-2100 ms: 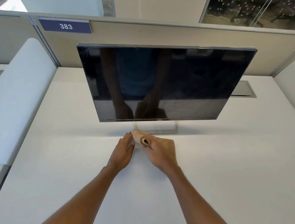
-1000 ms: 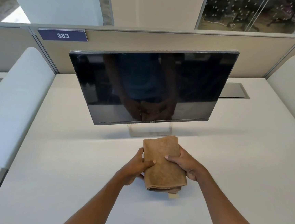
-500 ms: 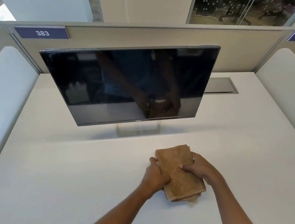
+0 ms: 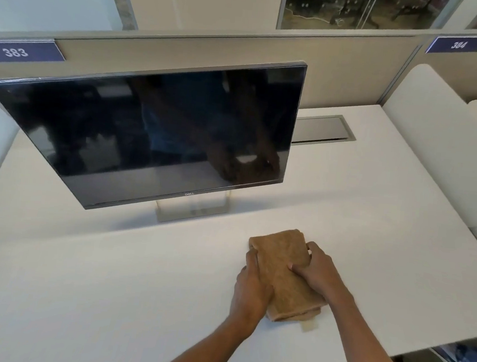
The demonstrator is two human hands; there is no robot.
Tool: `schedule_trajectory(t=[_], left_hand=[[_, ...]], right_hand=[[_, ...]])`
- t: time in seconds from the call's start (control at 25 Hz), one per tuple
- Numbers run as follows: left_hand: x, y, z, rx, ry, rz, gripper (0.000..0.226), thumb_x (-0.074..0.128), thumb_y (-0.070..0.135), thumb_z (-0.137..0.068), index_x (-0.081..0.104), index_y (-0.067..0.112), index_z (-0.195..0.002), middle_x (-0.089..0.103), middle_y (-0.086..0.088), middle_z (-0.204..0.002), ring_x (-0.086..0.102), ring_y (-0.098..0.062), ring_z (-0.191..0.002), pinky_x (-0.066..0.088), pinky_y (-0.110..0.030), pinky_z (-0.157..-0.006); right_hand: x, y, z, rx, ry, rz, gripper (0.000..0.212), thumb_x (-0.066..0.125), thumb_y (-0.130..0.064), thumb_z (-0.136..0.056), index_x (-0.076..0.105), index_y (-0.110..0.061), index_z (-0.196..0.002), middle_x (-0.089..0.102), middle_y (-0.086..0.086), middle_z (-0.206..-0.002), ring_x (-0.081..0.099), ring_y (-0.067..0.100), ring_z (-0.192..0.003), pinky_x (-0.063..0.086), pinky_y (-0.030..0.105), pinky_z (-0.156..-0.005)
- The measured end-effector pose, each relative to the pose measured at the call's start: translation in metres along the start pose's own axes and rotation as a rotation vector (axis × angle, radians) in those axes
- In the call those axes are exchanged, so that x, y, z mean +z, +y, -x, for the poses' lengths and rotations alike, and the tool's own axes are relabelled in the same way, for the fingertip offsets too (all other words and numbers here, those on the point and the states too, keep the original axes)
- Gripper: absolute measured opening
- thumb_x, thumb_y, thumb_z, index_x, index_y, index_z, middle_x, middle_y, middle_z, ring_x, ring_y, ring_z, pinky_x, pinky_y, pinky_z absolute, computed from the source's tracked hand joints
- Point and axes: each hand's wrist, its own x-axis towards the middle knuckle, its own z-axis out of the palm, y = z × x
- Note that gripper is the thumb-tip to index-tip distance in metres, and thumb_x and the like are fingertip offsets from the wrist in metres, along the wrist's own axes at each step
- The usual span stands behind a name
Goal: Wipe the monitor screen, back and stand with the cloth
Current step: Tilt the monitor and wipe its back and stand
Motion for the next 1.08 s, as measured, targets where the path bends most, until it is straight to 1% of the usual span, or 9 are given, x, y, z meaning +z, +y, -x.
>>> schedule_trajectory(t=[0.08, 0.16, 0.2, 0.28, 0.44, 0.6, 0.72, 0.84, 1.08], left_hand=[[0.002, -0.002, -0.003, -0.019, -0.02, -0.067, 0.065, 0.06, 0.031, -0.099, 0.021, 0.038, -0.15, 0.061, 0.003, -0.127, 0.065, -0.019, -0.108, 0.06, -0.041, -0.091], [-0.005, 0.003, -0.004, -0.018, 0.01, -0.207, 0.059, 0.056, 0.04, -0.102, 0.022, 0.038, -0.15, 0.059, 0.004, -0.136, 0.062, -0.02, -0.117, 0.057, -0.043, -0.098], [-0.012, 0.009, -0.005, 0.032, 0.088, -0.327, 0.058, 0.055, 0.043, -0.102, 0.025, 0.035, -0.152, 0.056, 0.004, -0.141, 0.058, -0.021, -0.124, 0.052, -0.041, -0.104], [-0.034, 0.024, -0.007, 0.208, 0.349, -0.497, 0.057, 0.057, 0.044, -0.103, 0.034, 0.026, -0.152, 0.052, 0.002, -0.148, 0.05, -0.023, -0.135, 0.04, -0.041, -0.116], [-0.107, 0.072, -0.013, 0.476, 0.787, -0.498, 0.054, 0.062, 0.042, -0.098, 0.053, 0.016, -0.144, 0.047, -0.01, -0.157, 0.04, -0.031, -0.148, 0.032, -0.055, -0.122], [-0.188, 0.11, -0.004, 0.619, 1.039, -0.497, 0.051, 0.065, 0.027, -0.099, 0.053, 0.007, -0.145, 0.041, -0.017, -0.161, 0.03, -0.035, -0.154, 0.022, -0.056, -0.125], [-0.242, 0.13, -0.003, 0.66, 1.151, -0.507, 0.052, 0.062, 0.026, -0.101, 0.05, 0.005, -0.147, 0.038, -0.017, -0.162, 0.028, -0.036, -0.156, 0.017, -0.056, -0.127], [-0.287, 0.139, -0.009, 0.604, 1.189, -0.568, 0.057, 0.055, 0.033, -0.104, 0.043, 0.008, -0.153, 0.031, -0.015, -0.167, 0.021, -0.034, -0.159, 0.012, -0.056, -0.129], [-0.335, 0.131, -0.027, 0.515, 1.13, -0.71, 0.063, 0.041, 0.039, -0.109, 0.028, 0.009, -0.162, 0.016, -0.013, -0.174, 0.007, -0.029, -0.162, 0.005, -0.054, -0.13]], right_hand=[[-0.003, -0.005, 0.0, 0.027, -0.008, 0.139, 0.073, 0.082, -0.048, -0.082, 0.044, -0.021, -0.139, 0.067, 0.005, -0.122, 0.067, 0.03, -0.106, 0.056, 0.045, -0.089], [-0.008, -0.016, 0.004, 0.007, 0.037, 0.3, 0.071, 0.08, -0.046, -0.086, 0.041, -0.021, -0.14, 0.064, 0.005, -0.125, 0.066, 0.03, -0.11, 0.055, 0.042, -0.087], [-0.011, -0.027, 0.006, -0.043, 0.115, 0.354, 0.068, 0.078, -0.043, -0.089, 0.042, -0.021, -0.141, 0.063, 0.005, -0.129, 0.065, 0.029, -0.114, 0.055, 0.041, -0.088], [-0.018, -0.061, 0.015, -0.211, 0.334, 0.328, 0.057, 0.074, -0.038, -0.094, 0.048, -0.02, -0.142, 0.062, 0.005, -0.134, 0.062, 0.026, -0.121, 0.055, 0.04, -0.094], [-0.029, -0.151, 0.037, -0.581, 0.701, 0.077, 0.043, 0.075, -0.038, -0.094, 0.065, -0.019, -0.13, 0.069, 0.005, -0.131, 0.067, 0.024, -0.116, 0.052, 0.032, -0.098], [-0.056, -0.229, 0.057, -0.953, 0.941, -0.063, 0.032, 0.067, -0.033, -0.101, 0.068, -0.012, -0.124, 0.07, 0.007, -0.124, 0.064, 0.021, -0.114, 0.052, 0.026, -0.099], [-0.082, -0.27, 0.058, -1.066, 1.037, -0.055, 0.031, 0.062, -0.032, -0.103, 0.069, -0.011, -0.124, 0.068, 0.006, -0.123, 0.061, 0.023, -0.117, 0.052, 0.033, -0.102], [-0.105, -0.295, 0.048, -1.059, 1.074, 0.04, 0.037, 0.06, -0.036, -0.104, 0.066, -0.013, -0.131, 0.066, 0.006, -0.13, 0.058, 0.025, -0.12, 0.048, 0.038, -0.106], [-0.131, -0.306, 0.02, -0.964, 0.973, 0.219, 0.047, 0.053, -0.044, -0.106, 0.055, -0.02, -0.145, 0.056, 0.005, -0.15, 0.05, 0.026, -0.138, 0.038, 0.044, -0.12]])
